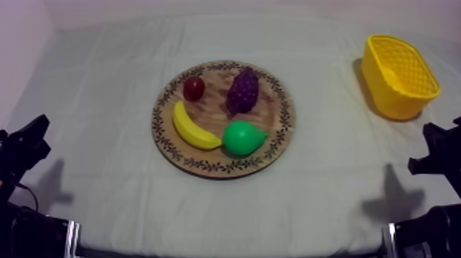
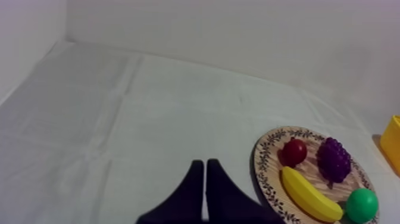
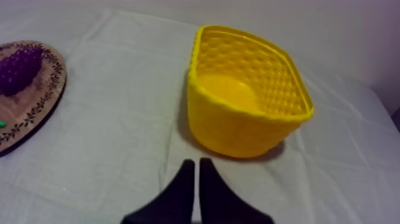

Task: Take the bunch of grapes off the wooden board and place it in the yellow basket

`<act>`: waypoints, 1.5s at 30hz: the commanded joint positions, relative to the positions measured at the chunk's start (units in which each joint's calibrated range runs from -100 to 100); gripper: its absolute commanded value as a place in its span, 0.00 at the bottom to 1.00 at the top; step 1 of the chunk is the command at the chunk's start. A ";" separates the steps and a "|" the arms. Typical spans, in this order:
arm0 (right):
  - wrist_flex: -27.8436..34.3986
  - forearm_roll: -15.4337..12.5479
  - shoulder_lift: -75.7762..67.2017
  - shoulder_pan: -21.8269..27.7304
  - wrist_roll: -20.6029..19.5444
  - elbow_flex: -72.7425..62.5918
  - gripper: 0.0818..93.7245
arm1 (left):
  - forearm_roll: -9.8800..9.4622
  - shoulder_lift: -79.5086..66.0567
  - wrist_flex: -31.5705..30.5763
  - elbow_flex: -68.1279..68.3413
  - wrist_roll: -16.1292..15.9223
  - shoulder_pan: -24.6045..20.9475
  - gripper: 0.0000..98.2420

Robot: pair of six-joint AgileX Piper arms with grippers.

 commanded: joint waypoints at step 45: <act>1.83 3.64 6.42 -6.56 -4.06 -7.89 0.00 | 0.01 0.00 0.00 -0.02 0.02 -0.02 0.00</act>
